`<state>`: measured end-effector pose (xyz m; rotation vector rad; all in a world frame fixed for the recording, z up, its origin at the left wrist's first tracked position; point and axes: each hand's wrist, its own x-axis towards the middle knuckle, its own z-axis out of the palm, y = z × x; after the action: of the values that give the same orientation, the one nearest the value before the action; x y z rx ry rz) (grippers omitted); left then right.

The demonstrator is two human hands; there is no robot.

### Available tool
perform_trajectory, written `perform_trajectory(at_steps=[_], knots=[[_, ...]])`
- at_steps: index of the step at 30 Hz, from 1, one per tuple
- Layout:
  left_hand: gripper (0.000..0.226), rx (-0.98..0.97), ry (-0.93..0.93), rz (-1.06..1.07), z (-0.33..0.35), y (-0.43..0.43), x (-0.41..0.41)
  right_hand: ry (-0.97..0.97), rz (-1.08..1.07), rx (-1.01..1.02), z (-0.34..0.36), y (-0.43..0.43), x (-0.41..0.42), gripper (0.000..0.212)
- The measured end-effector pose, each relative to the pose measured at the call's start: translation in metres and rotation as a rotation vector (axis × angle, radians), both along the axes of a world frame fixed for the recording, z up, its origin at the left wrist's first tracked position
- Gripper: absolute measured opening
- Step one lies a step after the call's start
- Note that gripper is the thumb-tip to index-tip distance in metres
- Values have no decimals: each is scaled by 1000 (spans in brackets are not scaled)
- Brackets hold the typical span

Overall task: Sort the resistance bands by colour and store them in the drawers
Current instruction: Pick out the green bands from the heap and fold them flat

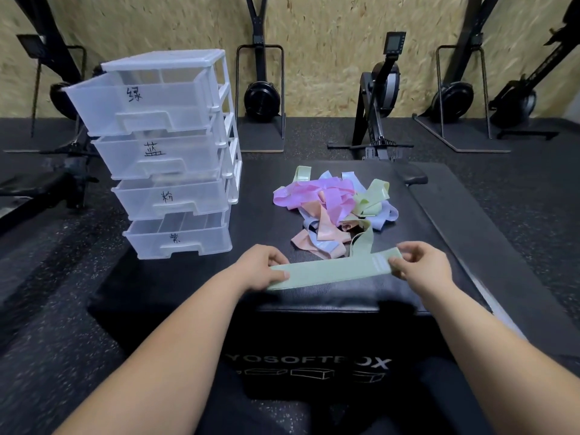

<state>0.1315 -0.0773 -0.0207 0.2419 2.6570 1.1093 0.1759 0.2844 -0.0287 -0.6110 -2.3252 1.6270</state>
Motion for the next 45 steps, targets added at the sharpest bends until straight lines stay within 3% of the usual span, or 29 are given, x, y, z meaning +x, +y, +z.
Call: perform_trajectory(at_steps=[6, 13, 19, 23, 29, 33, 37, 45], knots=[[21, -81, 87, 146, -22, 2, 4, -100, 53, 263, -26, 4, 17, 28], [26, -77, 104, 169, -47, 9, 13, -101, 169, 586, -50, 8, 26, 32], [43, -80, 123, 154, -47, 14, 6, -131, 231, 680, -40, 9, 13, 34], [37, -83, 203, 149, -38, 29, -1, -31, 283, 736, -28, -5, -5, 28], [33, -149, 234, 7, -29, 56, -6, -144, 350, 964, -21, -46, -28, 55], [32, -162, 230, -67, -23, 73, -10, -167, 349, 1182, -16, -50, -44, 32], [26, -156, 205, -142, -9, 80, -23, -117, 460, 1159, 16, -22, -66, 2], [22, 73, 181, -54, 37, 106, -61, 109, 382, 866, 104, 12, -102, 27]])
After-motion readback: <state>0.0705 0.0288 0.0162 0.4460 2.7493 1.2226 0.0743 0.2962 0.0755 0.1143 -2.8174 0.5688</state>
